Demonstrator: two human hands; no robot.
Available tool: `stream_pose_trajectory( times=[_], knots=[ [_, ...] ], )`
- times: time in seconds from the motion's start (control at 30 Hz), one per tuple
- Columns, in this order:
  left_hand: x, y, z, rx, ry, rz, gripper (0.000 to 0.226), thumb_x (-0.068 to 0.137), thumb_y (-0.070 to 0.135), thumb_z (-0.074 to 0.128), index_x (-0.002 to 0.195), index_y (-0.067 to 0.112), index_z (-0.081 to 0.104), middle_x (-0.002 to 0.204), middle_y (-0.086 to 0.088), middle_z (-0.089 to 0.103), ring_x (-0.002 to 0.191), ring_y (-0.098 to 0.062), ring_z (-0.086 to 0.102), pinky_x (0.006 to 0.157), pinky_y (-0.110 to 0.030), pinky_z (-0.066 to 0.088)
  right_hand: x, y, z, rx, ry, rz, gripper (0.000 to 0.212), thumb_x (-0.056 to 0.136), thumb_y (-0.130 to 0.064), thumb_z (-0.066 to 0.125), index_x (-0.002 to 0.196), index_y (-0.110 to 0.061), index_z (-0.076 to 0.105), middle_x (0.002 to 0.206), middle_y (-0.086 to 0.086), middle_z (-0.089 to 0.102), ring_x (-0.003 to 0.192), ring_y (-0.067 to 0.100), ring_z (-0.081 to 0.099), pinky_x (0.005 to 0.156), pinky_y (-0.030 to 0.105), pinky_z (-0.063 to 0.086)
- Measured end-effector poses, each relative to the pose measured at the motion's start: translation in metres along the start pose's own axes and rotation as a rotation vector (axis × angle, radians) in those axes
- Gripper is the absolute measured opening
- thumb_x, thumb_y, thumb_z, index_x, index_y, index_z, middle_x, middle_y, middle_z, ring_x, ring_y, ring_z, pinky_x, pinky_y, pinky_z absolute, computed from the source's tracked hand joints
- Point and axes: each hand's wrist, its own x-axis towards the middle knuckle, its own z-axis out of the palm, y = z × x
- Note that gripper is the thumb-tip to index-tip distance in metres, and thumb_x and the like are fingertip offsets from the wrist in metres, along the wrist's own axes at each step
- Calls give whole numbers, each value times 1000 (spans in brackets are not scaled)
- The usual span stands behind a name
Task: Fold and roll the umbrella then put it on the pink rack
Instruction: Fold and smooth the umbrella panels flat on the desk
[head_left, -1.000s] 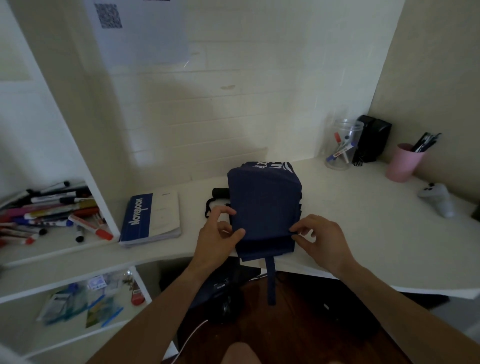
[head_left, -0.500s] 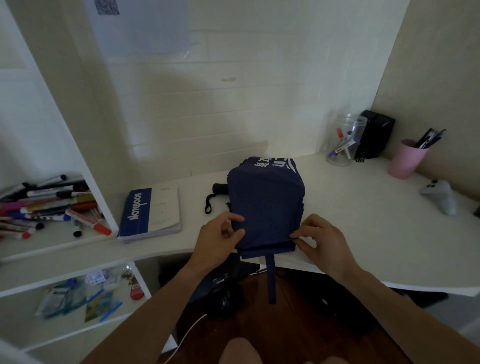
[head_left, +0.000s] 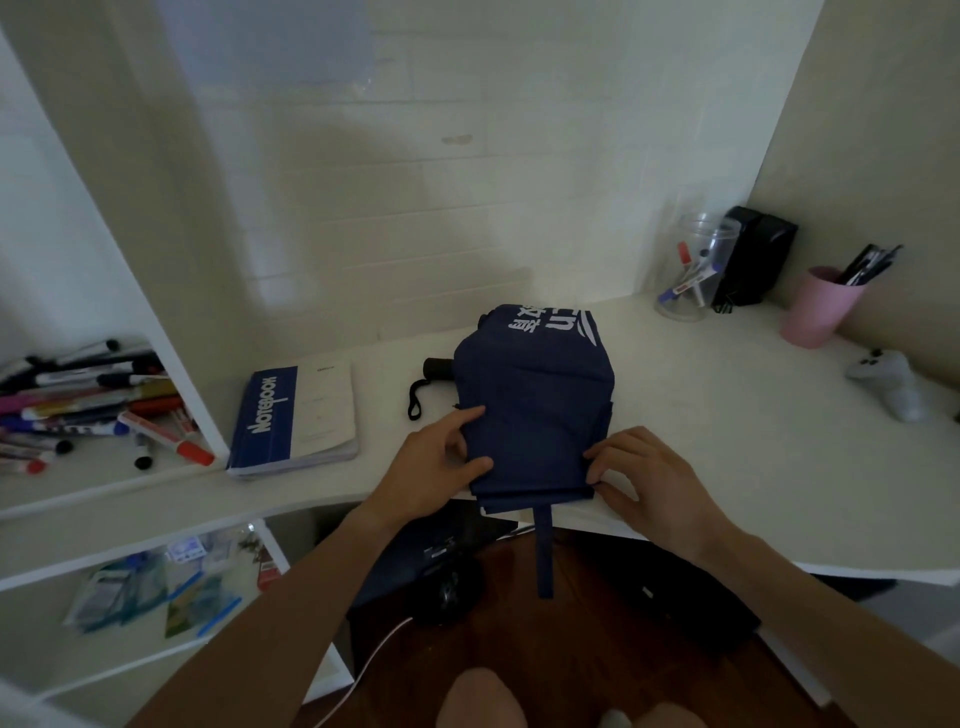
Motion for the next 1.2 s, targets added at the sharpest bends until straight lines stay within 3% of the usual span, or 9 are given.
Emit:
stream_pose_trajectory(
  times=[0.13, 0.33, 0.5, 0.6, 0.67, 0.77, 0.9, 1.03, 1.2],
  knots=[
    [2, -6, -2, -33, -101, -33, 76, 84, 28, 80, 151, 29, 43, 107, 4, 73, 104, -8, 68, 104, -33, 51, 1, -9, -7, -50, -45, 61, 22, 81, -15, 75, 100, -26, 71, 103, -13, 69, 97, 13, 57, 83, 29, 53],
    [7, -12, 0, -22, -141, -42, 86, 75, 46, 77, 151, 31, 41, 126, 2, 69, 118, -10, 65, 109, -40, 48, 51, -44, -13, 67, 188, 35, 18, 101, -26, 56, 109, -20, 71, 109, -8, 68, 104, 14, 58, 91, 25, 47],
    [6, -14, -4, -8, -143, -74, 93, 69, 47, 80, 152, 31, 40, 123, 4, 70, 117, -10, 65, 109, -40, 48, 58, -24, 16, -160, -240, 51, 57, 100, -50, 36, 151, -25, 41, 163, 1, 30, 152, 22, 23, 123, 39, 25],
    [6, -19, -4, 89, -115, -90, 102, 63, 63, 76, 152, 28, 41, 113, 2, 71, 113, -12, 65, 108, -39, 47, 43, -8, 22, -251, -395, 30, 69, 97, -65, 24, 159, -36, 14, 168, -8, -4, 155, 13, -7, 124, 29, -4],
    [6, -17, -5, 150, -138, -90, 105, 61, 69, 74, 151, 27, 41, 114, 1, 68, 113, -13, 62, 109, -37, 45, 38, -4, 25, -259, -446, 44, 66, 98, -66, 20, 158, -42, 6, 167, -13, -13, 153, 8, -16, 123, 29, -9],
    [5, 0, -9, 301, -111, 17, 78, 77, 56, 78, 144, 27, 51, 120, 3, 59, 116, -12, 52, 107, -32, 43, 37, -1, 30, -225, -493, 68, 62, 100, -66, 18, 156, -46, 1, 166, -15, -17, 151, 6, -20, 125, 32, -8],
    [9, 22, -1, 450, 125, 425, 42, 99, 48, 49, 127, 23, 68, 124, 2, 57, 118, -11, 49, 101, -28, 46, 40, 2, 34, -203, -531, 60, 62, 100, -66, 17, 155, -48, -5, 165, -17, -19, 151, 4, -22, 124, 31, -9],
    [16, 9, 20, 665, -212, 425, 60, 106, 50, 31, 158, 21, 32, 168, 1, 22, 154, -14, 17, 125, -36, 24, 40, 5, 31, -163, -519, 46, 72, 98, -70, 18, 156, -38, -11, 165, -15, -18, 151, 1, -20, 126, 33, -3],
    [8, -10, 20, 793, -287, 301, 69, 101, 66, 10, 161, 33, 0, 169, 10, -5, 156, -8, -5, 128, -37, 5, 28, 8, 20, -216, -528, 100, 84, 95, -75, 16, 157, -28, -15, 165, -13, -20, 150, -1, -20, 126, 32, -2]
  ],
)
